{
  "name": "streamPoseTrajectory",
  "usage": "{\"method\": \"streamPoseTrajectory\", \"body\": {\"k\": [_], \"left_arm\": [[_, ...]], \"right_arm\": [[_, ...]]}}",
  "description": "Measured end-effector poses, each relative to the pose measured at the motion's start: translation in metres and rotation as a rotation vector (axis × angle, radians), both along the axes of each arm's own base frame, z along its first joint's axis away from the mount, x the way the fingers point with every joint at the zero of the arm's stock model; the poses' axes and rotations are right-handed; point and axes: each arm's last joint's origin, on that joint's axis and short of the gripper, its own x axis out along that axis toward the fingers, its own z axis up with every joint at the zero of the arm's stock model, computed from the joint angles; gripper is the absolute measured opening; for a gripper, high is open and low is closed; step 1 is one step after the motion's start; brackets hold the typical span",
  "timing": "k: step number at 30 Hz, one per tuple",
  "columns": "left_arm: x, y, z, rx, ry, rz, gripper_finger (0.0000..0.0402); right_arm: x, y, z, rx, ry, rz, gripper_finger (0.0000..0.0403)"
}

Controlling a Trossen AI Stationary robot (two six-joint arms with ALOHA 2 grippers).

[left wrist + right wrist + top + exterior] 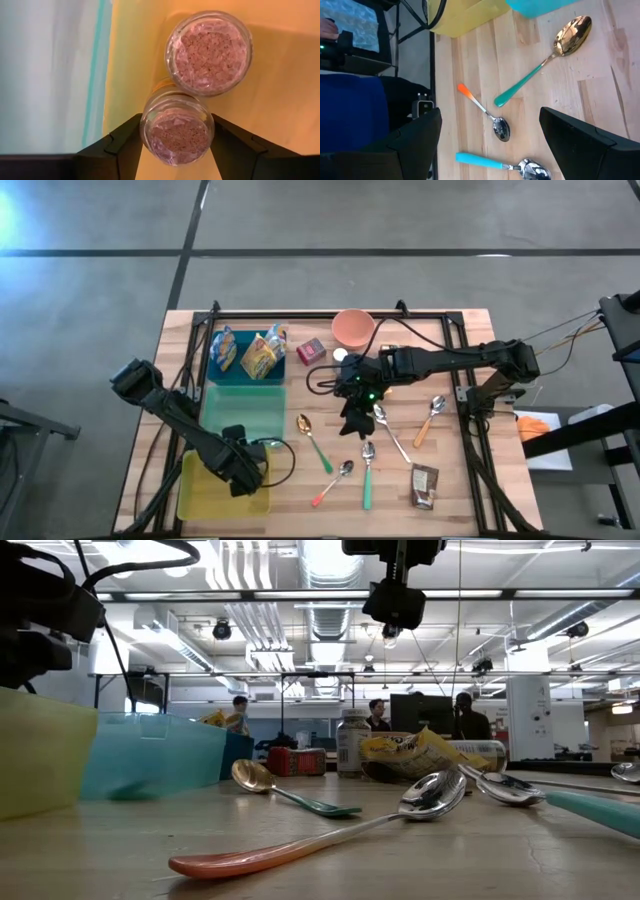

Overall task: Pick & Place Food Item
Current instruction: Put the seasoning bottle into the yellow bin, then put the silver spoon into the light blue bin

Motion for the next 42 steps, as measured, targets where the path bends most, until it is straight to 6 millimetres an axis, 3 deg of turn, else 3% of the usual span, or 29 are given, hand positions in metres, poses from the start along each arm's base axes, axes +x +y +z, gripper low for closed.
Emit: {"method": "streamPoseTrajectory", "body": {"k": [18,30,36,42], "left_arm": [[-0.001,0.001,0.005,-0.063,0.025,0.003,0.0228],[0.0,0.004,0.009,-0.145,0.127,0.039,0.036],[-0.002,0.007,0.035,-0.142,0.099,0.037,0.0371],[-0.013,0.02,0.077,-0.14,-0.074,0.072,0.0371]], "right_arm": [[0.0,0.0,0.0,-0.014,-0.012,0.018,0.0331],[-0.001,-0.002,-0.002,-0.06,0.022,-0.046,0.0331],[-0.01,-0.007,-0.01,-0.177,0.18,-0.22,0.0331],[-0.023,-0.01,-0.016,-0.272,0.348,-0.381,0.0331]]}}
